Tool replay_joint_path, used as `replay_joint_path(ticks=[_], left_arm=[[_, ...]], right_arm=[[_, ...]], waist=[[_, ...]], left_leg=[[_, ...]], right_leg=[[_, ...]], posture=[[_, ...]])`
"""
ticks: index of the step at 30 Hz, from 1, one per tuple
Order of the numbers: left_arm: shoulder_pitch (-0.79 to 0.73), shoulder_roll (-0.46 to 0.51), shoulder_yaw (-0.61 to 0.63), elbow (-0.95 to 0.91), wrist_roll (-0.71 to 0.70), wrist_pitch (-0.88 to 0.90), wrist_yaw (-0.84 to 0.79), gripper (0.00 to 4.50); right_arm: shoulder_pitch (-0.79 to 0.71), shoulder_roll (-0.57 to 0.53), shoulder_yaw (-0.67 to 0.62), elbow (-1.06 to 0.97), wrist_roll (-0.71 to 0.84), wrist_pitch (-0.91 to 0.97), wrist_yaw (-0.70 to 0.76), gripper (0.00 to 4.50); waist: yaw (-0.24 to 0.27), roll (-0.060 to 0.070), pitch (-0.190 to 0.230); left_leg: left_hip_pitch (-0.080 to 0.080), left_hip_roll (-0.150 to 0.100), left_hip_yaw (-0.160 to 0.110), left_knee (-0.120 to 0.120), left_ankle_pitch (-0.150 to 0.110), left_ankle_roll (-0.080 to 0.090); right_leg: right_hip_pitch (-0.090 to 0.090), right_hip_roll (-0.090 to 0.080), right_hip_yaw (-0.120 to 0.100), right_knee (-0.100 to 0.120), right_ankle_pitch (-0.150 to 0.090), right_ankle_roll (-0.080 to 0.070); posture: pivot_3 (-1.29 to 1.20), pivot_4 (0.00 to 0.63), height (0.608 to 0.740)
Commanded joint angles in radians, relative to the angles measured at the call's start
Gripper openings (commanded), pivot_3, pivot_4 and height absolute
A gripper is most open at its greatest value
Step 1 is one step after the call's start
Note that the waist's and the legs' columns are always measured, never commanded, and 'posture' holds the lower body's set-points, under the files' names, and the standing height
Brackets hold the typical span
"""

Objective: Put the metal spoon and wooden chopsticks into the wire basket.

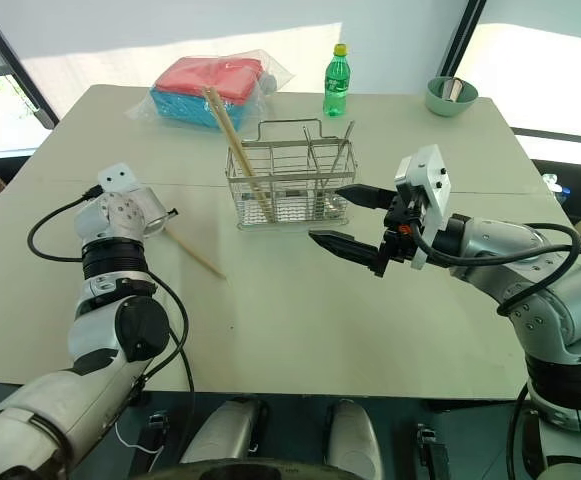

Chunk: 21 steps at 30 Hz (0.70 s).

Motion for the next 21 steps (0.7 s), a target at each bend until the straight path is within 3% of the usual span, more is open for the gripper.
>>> replay_joint_path(ticks=[1,6,11,13,15,18,21], left_arm=[[-0.024,-0.005,0.001,0.028,-0.012,-0.006,-0.002,0.02],[-0.031,0.033,-0.010,0.024,-0.001,-0.077,-0.026,0.02],[-0.090,0.160,-0.050,0.077,0.029,-0.289,-0.126,0.02],[-0.222,0.283,-0.060,0.148,0.014,-0.531,-0.291,0.02],[-0.345,0.342,-0.046,0.200,-0.052,-0.686,-0.479,0.02],[-0.436,0.367,-0.076,0.229,-0.093,-0.793,-0.686,0.02],[-0.481,0.365,-0.159,0.183,-0.070,-0.845,-0.804,0.02]], right_arm=[[-0.004,0.001,-0.036,-0.030,0.023,-0.005,-0.006,4.50],[-0.003,-0.004,-0.039,-0.028,0.027,-0.006,-0.002,4.50],[-0.008,-0.013,-0.038,-0.021,0.024,-0.004,0.006,4.50],[-0.013,-0.018,-0.038,-0.021,0.030,0.004,0.007,4.50],[-0.014,-0.019,-0.036,-0.024,0.031,0.008,0.005,4.50],[-0.007,-0.017,-0.033,-0.030,0.030,0.009,0.002,4.50],[0.003,-0.017,-0.035,-0.037,0.033,0.009,0.000,4.50]], waist=[[-0.001,0.000,0.000],[-0.002,0.000,0.000],[-0.007,-0.001,0.001],[-0.004,-0.003,0.002],[-0.005,-0.008,0.003],[0.000,-0.004,0.000],[0.000,0.003,-0.003]], left_leg=[[0.000,0.000,0.000,0.000,0.000,0.000],[0.000,0.000,0.000,0.000,0.000,0.000],[-0.001,0.001,0.001,-0.001,0.001,-0.001],[-0.001,0.001,0.001,-0.001,0.003,-0.005],[-0.004,0.002,0.001,-0.001,0.003,-0.006],[-0.009,0.000,0.000,0.000,0.004,-0.006],[-0.001,-0.005,0.004,-0.001,-0.001,0.002]], right_leg=[[0.000,0.000,0.000,0.000,0.000,0.000],[0.000,0.000,0.000,0.000,0.000,0.000],[-0.003,0.001,0.000,0.001,0.000,0.000],[-0.003,0.001,0.000,0.001,0.000,0.000],[-0.006,0.001,0.000,0.001,0.001,-0.001],[-0.008,-0.001,-0.001,-0.003,0.002,-0.002],[0.001,-0.007,-0.001,-0.005,0.001,0.002]], posture=[[0.00,0.150,0.667],[0.00,0.150,0.667],[0.00,0.150,0.667],[0.00,0.150,0.667],[0.00,0.150,0.667],[0.00,0.150,0.667],[0.00,0.150,0.667]])
